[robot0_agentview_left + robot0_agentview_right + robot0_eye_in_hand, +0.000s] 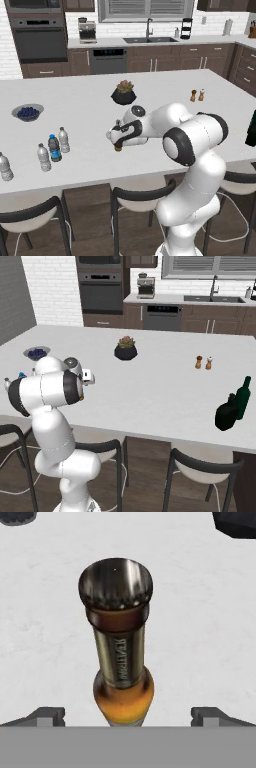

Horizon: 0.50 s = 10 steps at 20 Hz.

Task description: Move the plastic bottles in the middle to the plastics group, and the glass bottles in the middle to the glass group.

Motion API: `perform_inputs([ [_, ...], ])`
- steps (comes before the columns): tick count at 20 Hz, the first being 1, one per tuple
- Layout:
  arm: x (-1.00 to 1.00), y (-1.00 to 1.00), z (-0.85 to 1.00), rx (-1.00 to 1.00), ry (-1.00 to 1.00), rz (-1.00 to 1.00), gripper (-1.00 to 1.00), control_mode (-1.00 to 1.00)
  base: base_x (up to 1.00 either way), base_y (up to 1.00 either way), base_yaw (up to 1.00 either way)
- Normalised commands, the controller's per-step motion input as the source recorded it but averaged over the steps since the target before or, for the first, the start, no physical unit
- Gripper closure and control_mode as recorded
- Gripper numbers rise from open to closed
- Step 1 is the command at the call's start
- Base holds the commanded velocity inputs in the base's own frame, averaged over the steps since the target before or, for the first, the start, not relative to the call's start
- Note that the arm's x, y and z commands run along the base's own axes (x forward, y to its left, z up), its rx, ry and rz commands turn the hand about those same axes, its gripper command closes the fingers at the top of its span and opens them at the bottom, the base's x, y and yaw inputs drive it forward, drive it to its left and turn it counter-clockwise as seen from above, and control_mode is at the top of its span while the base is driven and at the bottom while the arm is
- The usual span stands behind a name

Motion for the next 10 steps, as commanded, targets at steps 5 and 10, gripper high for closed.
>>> perform_inputs([
  [5,0.04,0.02,-0.02,0.0,0.0,0.0,-1.0,-1.0,0.0,0.0,0.0],
  [10,0.11,0.02,0.0,0.0,0.0,0.0,-1.0,-1.0,0.0,0.0,0.0],
])
